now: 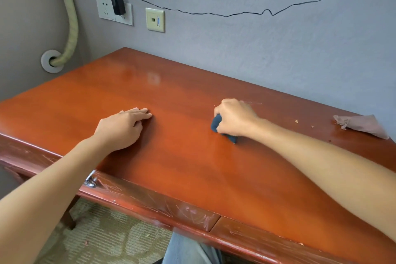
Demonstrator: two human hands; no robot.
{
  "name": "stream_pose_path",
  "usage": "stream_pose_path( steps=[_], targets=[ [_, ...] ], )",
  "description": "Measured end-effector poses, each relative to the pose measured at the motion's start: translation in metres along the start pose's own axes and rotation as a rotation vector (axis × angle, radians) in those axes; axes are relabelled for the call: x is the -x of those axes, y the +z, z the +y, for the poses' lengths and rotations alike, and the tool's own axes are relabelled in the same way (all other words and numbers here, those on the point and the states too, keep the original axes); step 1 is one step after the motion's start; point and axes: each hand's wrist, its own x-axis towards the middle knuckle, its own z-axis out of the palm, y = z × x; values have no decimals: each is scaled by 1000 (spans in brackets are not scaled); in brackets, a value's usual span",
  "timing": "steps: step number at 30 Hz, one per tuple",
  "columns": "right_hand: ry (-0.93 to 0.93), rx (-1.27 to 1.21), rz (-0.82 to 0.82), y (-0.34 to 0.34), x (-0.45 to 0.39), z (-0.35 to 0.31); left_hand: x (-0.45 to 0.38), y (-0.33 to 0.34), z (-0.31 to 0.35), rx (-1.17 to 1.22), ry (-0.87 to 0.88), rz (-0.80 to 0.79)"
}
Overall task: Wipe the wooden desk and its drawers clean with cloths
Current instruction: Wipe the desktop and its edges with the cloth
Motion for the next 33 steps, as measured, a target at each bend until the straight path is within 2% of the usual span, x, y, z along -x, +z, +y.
stream_pose_path(
  steps=[2, 6, 9, 13, 16, 18, 20, 22, 24, 27, 30, 32, 33],
  targets=[
    [71, -2, 8, -13, -1, 15, -1, 1, 0, -3, 4, 0],
    [126, -224, 82, -33, 2, -6, -1, 0, -1, -4, 9, -19],
    [38, -414, 20, -23, 17, -58, -6, -14, -8, 60, 13, -23],
    [-169, -555, 23, 14, 52, -147, -3, -28, -22, 275, 25, -102],
    [-250, -567, 3, 40, 80, -168, 6, -31, -24, 235, 66, -161],
    [-152, -485, 41, 46, 79, -136, 19, -33, -32, 153, 97, -141],
    [55, -398, 88, 48, 66, -88, 39, -31, -51, -20, 95, -12],
    [255, -336, 144, 47, 52, -50, 62, -27, -62, -128, 9, 106],
    [309, -265, 176, 47, 42, -53, 71, -23, -59, -85, -83, 177],
    [142, -283, 207, 49, 36, -117, 67, -22, -46, -47, -129, 243],
    [-185, -380, 170, 54, 37, -188, 63, -28, -46, -20, -158, 185],
    [-330, -403, 142, 51, 33, -209, 57, -31, -45, -12, -174, 170],
    [-339, -407, 135, 50, 27, -210, 55, -31, -41, -20, -187, 179]
  ],
)
